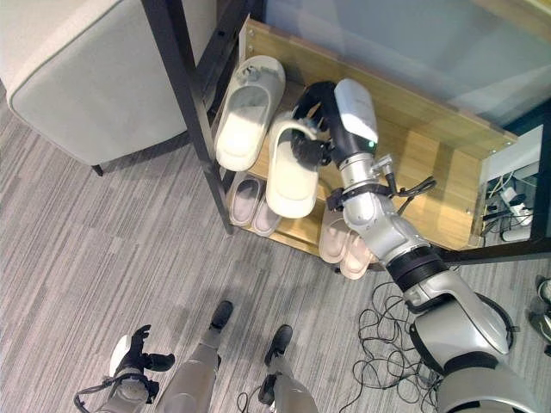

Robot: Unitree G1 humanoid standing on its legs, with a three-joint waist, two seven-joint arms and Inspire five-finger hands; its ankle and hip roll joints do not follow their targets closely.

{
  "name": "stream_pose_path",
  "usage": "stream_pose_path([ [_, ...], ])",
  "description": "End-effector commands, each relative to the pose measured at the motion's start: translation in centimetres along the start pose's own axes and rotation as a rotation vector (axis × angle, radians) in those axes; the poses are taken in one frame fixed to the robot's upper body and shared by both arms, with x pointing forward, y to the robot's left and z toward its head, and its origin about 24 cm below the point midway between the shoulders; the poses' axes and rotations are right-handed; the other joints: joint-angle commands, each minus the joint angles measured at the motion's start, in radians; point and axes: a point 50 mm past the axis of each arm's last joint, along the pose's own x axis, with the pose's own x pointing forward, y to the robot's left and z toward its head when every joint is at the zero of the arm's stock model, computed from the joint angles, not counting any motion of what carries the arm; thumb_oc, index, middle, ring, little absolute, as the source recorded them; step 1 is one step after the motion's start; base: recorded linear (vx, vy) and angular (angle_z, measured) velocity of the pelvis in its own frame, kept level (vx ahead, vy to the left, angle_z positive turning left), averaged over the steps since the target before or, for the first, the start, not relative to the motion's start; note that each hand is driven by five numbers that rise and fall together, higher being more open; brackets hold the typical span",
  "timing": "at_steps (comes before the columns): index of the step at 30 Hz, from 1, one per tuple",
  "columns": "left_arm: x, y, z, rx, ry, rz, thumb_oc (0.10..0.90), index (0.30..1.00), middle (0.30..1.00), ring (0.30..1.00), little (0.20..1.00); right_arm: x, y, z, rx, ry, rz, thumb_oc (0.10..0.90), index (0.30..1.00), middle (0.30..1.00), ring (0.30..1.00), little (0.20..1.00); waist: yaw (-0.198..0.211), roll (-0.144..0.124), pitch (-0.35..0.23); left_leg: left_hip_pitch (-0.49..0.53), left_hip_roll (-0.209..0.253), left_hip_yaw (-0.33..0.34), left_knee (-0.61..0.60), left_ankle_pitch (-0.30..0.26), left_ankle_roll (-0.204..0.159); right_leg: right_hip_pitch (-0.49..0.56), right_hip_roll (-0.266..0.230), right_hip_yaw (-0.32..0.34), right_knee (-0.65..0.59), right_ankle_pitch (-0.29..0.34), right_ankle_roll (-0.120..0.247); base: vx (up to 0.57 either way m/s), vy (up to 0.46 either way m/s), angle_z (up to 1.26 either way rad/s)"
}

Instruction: Arrange the slippers neatly on the shoe rack.

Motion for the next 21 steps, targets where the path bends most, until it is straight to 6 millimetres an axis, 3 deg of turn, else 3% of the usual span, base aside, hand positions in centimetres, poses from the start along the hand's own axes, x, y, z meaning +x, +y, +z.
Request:
stream_pose_path([
  [1,0.6,1.6,0.4,0.004,-0.027,0.099,0.8,0.9,0.9,0.9,0.9,3.8,-5.7,3.3,0.033,-0.127,-0.279,0.4,0.3,0.3,0.3,0.3,0.004,0.024,-0.041,0.087,-0.008,0.001,-0.101,-0.044,0.014,0.07,-0.009,0.012,0.046,-0.129,0.071,0.0,0.0,0.0],
  [16,1.3,3.3,1.2,-0.017,-0.054,0.189,0.8,0.9,0.9,0.9,0.9,5.9,-7.0,4.2,0.135,-0.091,-0.339,0.4,0.3,0.3,0.3,0.3,0.017,0.031,-0.042,0.071,-0.021,0.0,-0.093,-0.046,0.014,0.058,-0.021,0.005,0.059,-0.131,0.071,0.01,0.005,0.02],
  [17,1.3,3.3,1.3,-0.019,-0.057,0.192,0.8,0.9,0.9,0.9,0.9,6.1,-7.0,4.3,0.143,-0.084,-0.342,0.449,0.373,0.373,0.373,0.373,0.017,0.033,-0.041,0.07,-0.022,0.001,-0.091,-0.046,0.014,0.057,-0.022,0.004,0.061,-0.131,0.071,0.01,0.013,0.03],
  [18,1.3,3.3,1.3,-0.019,-0.057,0.193,0.8,0.9,0.9,0.9,0.9,6.1,-7.0,4.3,0.143,-0.084,-0.342,0.734,0.801,0.801,0.801,0.801,0.017,0.033,-0.041,0.07,-0.022,0.001,-0.091,-0.046,0.014,0.057,-0.022,0.004,0.061,-0.131,0.071,0.0,0.015,0.03],
  [19,1.1,3.1,1.1,-0.011,-0.058,0.195,0.8,0.9,0.9,0.9,0.9,6.2,-7.1,4.1,0.139,-0.064,-0.353,0.8,0.9,0.9,0.9,0.9,0.021,0.035,-0.039,0.068,-0.025,0.001,-0.088,-0.047,0.014,0.057,-0.023,0.0,0.064,-0.132,0.071,0.0,0.0,0.0],
  [21,1.0,3.0,1.1,-0.025,-0.065,0.194,0.8,0.9,0.9,0.9,0.9,6.1,-7.1,3.9,0.143,-0.057,-0.352,0.8,0.9,0.9,0.9,0.9,0.021,0.034,-0.039,0.067,-0.026,-0.001,-0.085,-0.047,0.014,0.057,-0.024,-0.002,0.068,-0.134,0.071,0.0,0.0,0.0],
])
